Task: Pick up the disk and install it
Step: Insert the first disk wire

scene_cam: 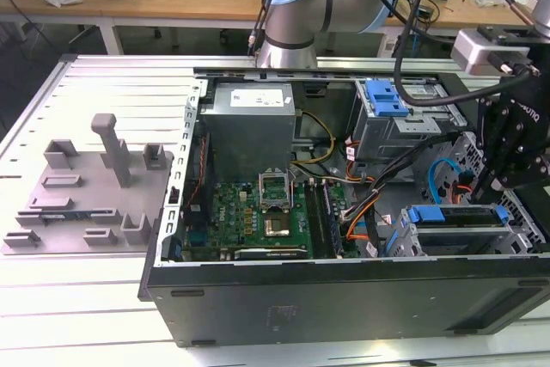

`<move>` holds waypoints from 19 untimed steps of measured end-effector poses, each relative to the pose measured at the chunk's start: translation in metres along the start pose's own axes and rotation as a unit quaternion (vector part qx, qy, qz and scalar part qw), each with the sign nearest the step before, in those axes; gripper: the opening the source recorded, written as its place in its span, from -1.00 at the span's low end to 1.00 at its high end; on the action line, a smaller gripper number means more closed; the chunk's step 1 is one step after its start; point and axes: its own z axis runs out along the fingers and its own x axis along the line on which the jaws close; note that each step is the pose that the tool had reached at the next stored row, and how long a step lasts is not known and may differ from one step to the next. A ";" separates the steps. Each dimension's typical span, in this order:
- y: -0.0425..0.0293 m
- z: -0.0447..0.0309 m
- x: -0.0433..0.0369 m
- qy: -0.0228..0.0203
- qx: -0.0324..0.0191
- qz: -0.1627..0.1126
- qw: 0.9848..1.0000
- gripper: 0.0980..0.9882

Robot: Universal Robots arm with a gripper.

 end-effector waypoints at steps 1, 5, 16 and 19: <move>0.0000 0.0001 0.0000 0.000 0.000 0.000 1.000 -0.85; 0.0000 0.0008 0.0001 0.000 0.000 0.000 1.000 -0.85; 0.0001 0.0037 -0.0002 0.000 0.000 0.000 1.000 -0.85; 0.0001 0.0046 -0.0003 0.000 0.000 0.000 1.000 -0.85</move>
